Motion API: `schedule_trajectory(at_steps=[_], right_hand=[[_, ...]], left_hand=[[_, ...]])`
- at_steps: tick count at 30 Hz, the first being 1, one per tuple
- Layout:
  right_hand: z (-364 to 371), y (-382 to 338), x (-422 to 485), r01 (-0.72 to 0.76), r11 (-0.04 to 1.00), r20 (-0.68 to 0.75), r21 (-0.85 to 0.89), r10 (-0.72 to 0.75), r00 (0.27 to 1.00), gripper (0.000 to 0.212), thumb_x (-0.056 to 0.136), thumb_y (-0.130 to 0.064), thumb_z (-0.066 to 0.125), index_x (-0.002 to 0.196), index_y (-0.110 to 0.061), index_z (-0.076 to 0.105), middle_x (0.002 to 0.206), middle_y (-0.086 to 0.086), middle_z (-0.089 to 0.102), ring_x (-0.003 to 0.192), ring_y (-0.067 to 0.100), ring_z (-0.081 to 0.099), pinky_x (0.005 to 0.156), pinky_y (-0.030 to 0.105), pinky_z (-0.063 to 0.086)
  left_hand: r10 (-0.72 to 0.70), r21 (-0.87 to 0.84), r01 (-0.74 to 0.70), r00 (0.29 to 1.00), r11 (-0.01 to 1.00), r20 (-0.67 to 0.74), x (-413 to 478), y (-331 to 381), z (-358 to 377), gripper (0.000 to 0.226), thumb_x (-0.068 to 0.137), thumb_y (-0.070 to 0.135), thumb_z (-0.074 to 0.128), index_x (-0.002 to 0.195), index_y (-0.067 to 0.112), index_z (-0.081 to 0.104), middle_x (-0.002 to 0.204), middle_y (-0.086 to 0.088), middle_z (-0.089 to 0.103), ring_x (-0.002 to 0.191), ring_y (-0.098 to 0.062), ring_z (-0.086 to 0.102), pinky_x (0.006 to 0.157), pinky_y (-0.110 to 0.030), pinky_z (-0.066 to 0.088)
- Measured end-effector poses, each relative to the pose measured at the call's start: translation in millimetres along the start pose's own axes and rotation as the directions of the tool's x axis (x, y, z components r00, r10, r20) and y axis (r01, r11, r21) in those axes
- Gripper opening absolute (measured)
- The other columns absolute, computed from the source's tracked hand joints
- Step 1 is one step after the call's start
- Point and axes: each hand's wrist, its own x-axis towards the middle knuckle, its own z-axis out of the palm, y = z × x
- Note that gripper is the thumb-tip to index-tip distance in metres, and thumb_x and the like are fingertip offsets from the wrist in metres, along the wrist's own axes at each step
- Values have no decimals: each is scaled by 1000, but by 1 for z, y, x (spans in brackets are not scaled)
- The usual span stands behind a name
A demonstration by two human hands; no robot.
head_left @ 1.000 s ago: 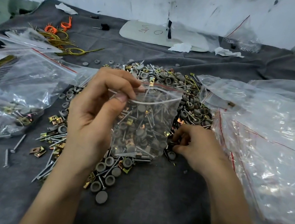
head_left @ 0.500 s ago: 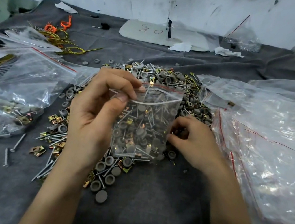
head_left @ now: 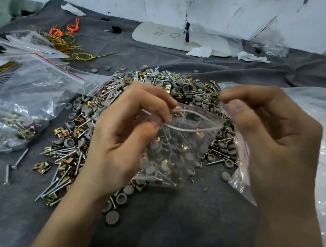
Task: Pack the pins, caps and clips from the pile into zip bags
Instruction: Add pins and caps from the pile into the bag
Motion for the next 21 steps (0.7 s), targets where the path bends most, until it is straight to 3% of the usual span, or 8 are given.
schedule_trajectory(at_steps=[2,4,7,9,10,12,15,21], right_hand=[[-4,9,2,-65,997,-101,29,67,993,7,87,-19,63,89,-20,69,85,-3,70,78,10,63,69,19,49],[-4,25,2,-214,975,-76,-54,209,975,11,85,-17,66,83,-27,69,78,-7,69,72,2,61,64,14,47],[9,55,-1,-367,798,196,-478,504,841,22,84,-11,69,77,-31,66,66,-17,60,60,-11,55,55,5,37],[20,68,-6,-347,659,244,-667,633,735,16,84,-14,70,86,-30,69,68,-16,56,68,-4,58,59,13,36],[23,71,-7,-341,617,226,-709,657,719,15,84,-15,71,89,-30,69,71,-13,57,76,5,61,64,19,38],[27,73,-8,-348,576,178,-740,666,725,18,83,-18,72,95,-31,69,78,-10,59,86,18,62,72,25,45],[33,70,-11,-347,566,131,-748,638,759,20,83,-26,72,102,-31,69,94,-5,65,93,22,63,81,34,52],[40,73,-16,-312,578,101,-754,572,814,18,86,-27,69,103,-28,66,102,-2,60,94,23,60,80,36,51]], left_hand=[[-4,-26,3,999,1000,-35,0,-2,-3,21,92,8,44,90,23,59,106,-4,60,103,-34,59,87,-38,44],[-10,-78,4,998,997,-68,1,-3,-7,25,91,9,45,93,27,62,106,-2,61,104,-38,58,89,-43,44],[-24,-123,10,993,992,-113,2,-5,-11,31,90,9,46,92,33,65,105,1,63,105,-34,59,93,-47,45],[-30,-121,13,989,993,-142,2,-7,-14,32,89,9,46,90,35,66,104,2,64,105,-30,59,93,-46,45],[-33,-116,15,988,993,-153,2,-7,-15,32,89,10,46,90,36,66,104,3,64,105,-31,58,93,-48,45],[-38,-110,21,986,994,-163,3,-9,-17,32,88,10,47,89,36,67,104,3,64,105,-33,58,96,-53,44],[-41,-96,26,986,995,-164,3,-10,-19,32,88,11,47,89,36,67,103,3,64,106,-35,56,98,-64,41],[-51,-80,38,983,996,-177,2,-9,-21,32,89,11,47,89,37,66,102,6,65,109,-28,57,98,-67,41]])
